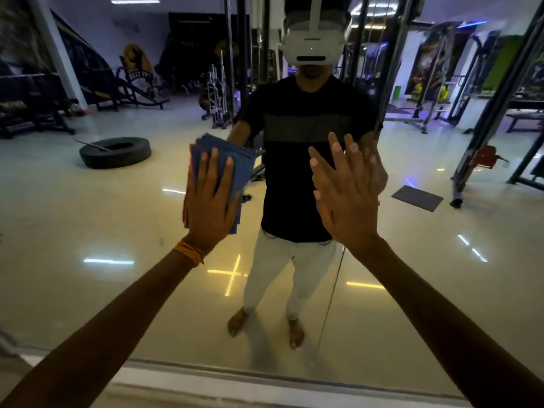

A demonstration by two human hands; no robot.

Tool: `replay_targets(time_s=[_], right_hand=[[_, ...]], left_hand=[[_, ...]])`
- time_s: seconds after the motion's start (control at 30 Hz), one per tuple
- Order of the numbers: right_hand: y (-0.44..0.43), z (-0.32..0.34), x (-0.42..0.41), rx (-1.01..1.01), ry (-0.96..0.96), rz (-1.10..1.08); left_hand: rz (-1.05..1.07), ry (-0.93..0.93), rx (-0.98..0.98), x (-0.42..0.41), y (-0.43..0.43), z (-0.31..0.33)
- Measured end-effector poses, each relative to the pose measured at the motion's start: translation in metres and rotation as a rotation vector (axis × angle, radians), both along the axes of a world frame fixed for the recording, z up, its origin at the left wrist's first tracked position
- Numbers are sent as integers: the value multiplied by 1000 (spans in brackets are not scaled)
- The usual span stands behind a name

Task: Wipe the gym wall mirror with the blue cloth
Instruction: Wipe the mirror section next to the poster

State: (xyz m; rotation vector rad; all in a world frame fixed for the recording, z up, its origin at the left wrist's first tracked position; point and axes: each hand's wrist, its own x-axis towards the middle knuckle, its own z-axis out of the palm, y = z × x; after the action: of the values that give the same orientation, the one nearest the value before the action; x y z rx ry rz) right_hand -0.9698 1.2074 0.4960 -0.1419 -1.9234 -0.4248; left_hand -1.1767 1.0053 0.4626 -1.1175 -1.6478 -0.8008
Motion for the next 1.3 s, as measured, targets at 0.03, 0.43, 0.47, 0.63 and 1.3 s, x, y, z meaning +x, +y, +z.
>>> replay_targets(time_s=[0.03,0.43,0.47,0.63,1.3], right_hand=[[-6,3,-7,29,-2,0],[-62,45,-84,9,46,-68],[-66,43,-89,-1,43,-78],[-79,24,-103,31,8,-99],[-148,29,-154,9,102,-68]], left_hand=[[4,23,-52,0,-5,-21],[9,-23,39,-56,-36,56],[-6,21,17,-62,-39,55],[-30,346,-260,-82,-56,6],[-23,125,-21,-178,-140,83]])
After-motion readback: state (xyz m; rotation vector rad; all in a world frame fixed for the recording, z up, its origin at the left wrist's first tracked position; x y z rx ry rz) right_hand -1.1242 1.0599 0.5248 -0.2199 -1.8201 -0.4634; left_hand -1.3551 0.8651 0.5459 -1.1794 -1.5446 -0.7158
